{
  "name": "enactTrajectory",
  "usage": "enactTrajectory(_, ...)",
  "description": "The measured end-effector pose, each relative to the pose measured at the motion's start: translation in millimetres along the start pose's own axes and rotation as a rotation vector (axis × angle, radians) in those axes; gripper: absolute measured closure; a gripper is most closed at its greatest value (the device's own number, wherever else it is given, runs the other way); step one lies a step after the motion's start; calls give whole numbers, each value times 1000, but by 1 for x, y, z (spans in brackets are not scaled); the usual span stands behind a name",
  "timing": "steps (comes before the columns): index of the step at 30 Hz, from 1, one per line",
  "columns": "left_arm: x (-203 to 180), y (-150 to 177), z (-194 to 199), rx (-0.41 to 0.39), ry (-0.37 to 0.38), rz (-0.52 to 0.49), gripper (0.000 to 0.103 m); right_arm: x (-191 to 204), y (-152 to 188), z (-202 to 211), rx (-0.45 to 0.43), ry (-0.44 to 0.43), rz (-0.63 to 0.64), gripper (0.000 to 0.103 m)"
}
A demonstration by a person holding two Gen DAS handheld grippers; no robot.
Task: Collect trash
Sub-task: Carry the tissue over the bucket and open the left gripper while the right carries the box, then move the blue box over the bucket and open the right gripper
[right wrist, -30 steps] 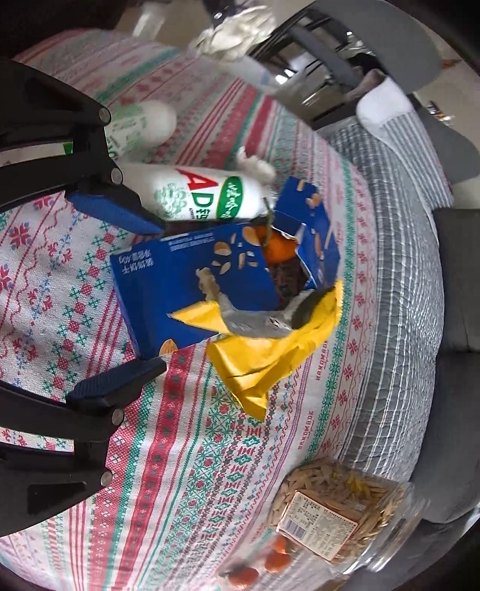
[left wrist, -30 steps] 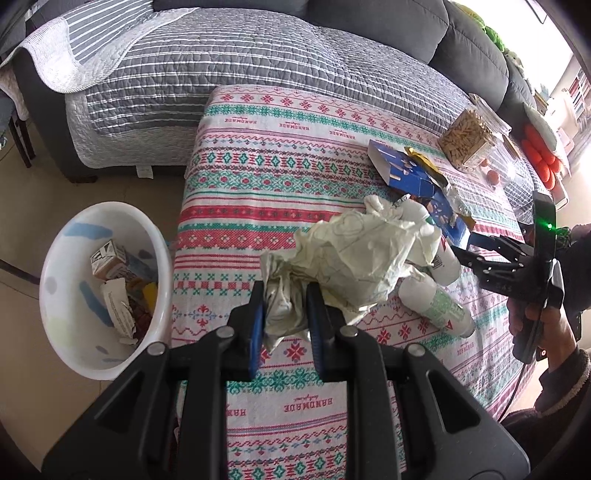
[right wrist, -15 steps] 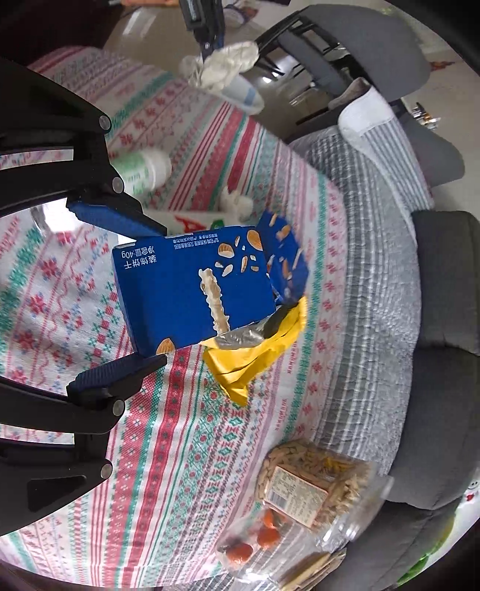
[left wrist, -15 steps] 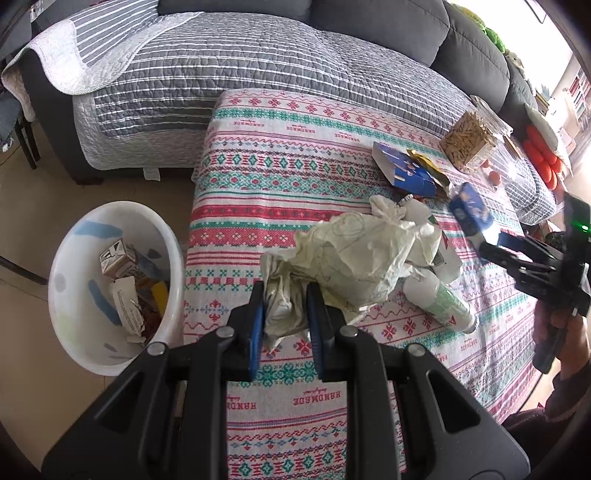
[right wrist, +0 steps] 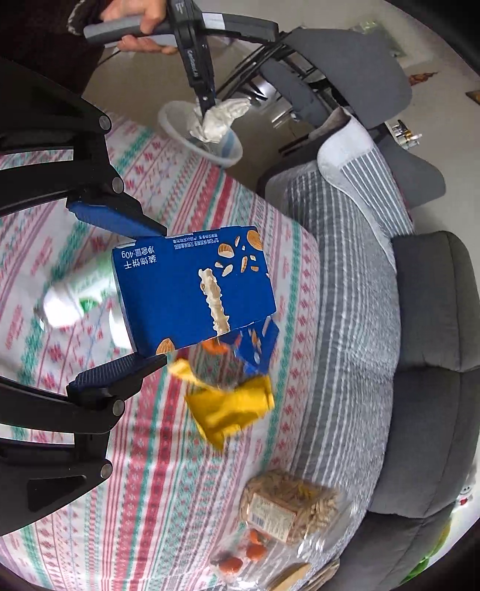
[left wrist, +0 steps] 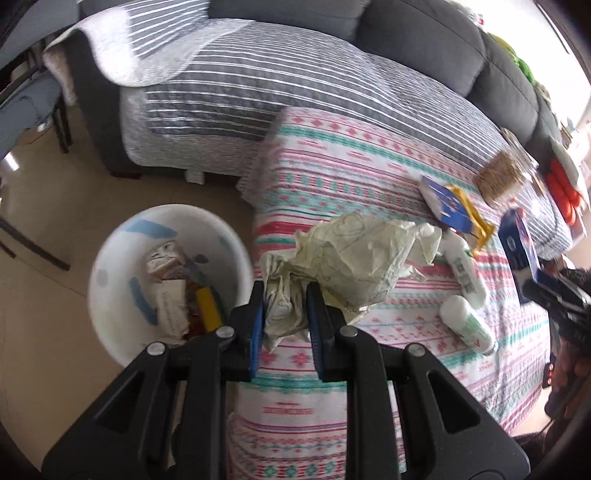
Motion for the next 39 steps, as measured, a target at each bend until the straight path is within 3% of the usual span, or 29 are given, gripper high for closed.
enactTrajectory(5,41,-6,-4,-3,-77,73,79,29,-2,-21,71,-27,-9,41)
enactTrajectory(11,87,-5,-22,24,-180,121,79,65,-8,-41,94,-54,31,41)
enactTrajectory(21,116,2,-33,54,-223,151,77,90,-16,-66,125,-73,44,41)
enactTrajectory(22,118,2,-33,50,-229,149,72,90,-17,-67,127,-75,40,41)
enactTrajectory(24,119,1,-33,45,-252,135,51,91,-19,-70,126,-76,38,41)
enactTrajectory(25,119,1,-32,38,-273,131,30,93,-21,-71,123,-72,40,41)
enactTrajectory(26,120,0,-29,22,-290,133,20,95,-22,-72,123,-71,43,41)
enactTrajectory(30,124,0,-15,-7,-309,153,15,104,-31,-77,120,-85,36,41)
enactTrajectory(32,129,1,-7,-22,-326,174,6,113,-37,-80,115,-103,28,41)
enactTrajectory(39,140,14,14,-44,-352,199,4,154,-50,-97,111,-155,71,41)
Point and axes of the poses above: each gripper's, at about its wrist camera, not at the fingertips, and z roughly against the way its jaws point, x to its left, y to its underside, the point moved 5 cm from there along -z, roughly the way its jaws point, and after that the axes turned 7 degrees about z, right-handed, at the moved point
